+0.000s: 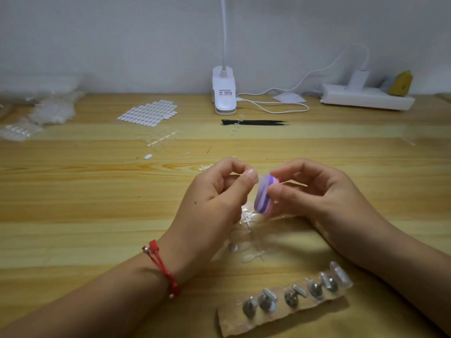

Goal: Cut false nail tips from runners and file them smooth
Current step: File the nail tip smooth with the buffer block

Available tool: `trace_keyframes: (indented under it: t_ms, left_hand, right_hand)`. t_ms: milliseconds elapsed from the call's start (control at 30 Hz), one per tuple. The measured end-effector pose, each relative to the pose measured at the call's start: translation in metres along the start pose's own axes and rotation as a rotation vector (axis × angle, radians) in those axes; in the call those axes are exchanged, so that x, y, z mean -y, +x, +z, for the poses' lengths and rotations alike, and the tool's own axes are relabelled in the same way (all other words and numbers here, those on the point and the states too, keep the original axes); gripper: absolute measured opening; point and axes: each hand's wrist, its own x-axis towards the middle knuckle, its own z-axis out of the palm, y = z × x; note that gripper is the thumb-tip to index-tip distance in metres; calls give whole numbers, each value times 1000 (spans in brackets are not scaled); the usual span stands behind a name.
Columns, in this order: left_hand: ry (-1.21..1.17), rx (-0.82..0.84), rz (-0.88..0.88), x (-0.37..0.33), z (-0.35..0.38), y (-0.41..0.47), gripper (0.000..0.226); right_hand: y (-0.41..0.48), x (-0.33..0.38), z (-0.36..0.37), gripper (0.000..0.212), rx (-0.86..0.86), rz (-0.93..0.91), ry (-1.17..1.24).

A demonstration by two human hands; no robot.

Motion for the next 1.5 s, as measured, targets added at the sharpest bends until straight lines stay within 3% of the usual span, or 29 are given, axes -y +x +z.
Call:
trace_keyframes:
  t_ms: [167, 267, 400, 500, 633, 767, 867, 1000, 1133, 1267, 1400, 1500]
  left_hand:
    - [31, 27, 17, -1, 2, -1, 17]
    - [27, 5, 19, 0, 1, 0, 18]
    - [40, 30, 17, 0, 1, -1, 18]
    - [29, 12, 29, 1, 0, -1, 19]
    - [65, 48, 26, 1, 3, -4, 18]
    - [44, -5, 28, 1, 1, -1, 18]
    - [46, 5, 22, 1, 3, -1, 17]
    - [28, -29, 31, 1, 2, -1, 17]
    - [27, 0, 18, 0, 4, -1, 18]
    - [25, -5, 22, 0, 3, -1, 17]
    - [30, 2, 16, 0, 3, -1, 17]
    - [25, -7, 19, -1, 2, -1, 17]
  right_hand:
    - [0, 1, -1, 36, -55, 21, 57]
    - [0, 1, 2, 23, 11, 8, -3]
    - [0, 3, 0, 22, -81, 31, 85]
    - [-1, 3, 3, 18, -1, 0, -26]
    - [1, 2, -1, 22, -105, 19, 83]
    - [0, 2, 3, 17, 5, 0, 9]
    - [2, 1, 0, 22, -75, -4, 95]
    - [-1, 3, 3, 23, 8, 3, 0]
    - [2, 2, 1, 20, -77, -10, 93]
    - [0, 3, 4, 21, -15, 2, 13]
    - [0, 4, 1, 21, -84, 1, 76]
    - [-1, 4, 2, 19, -14, 12, 3]
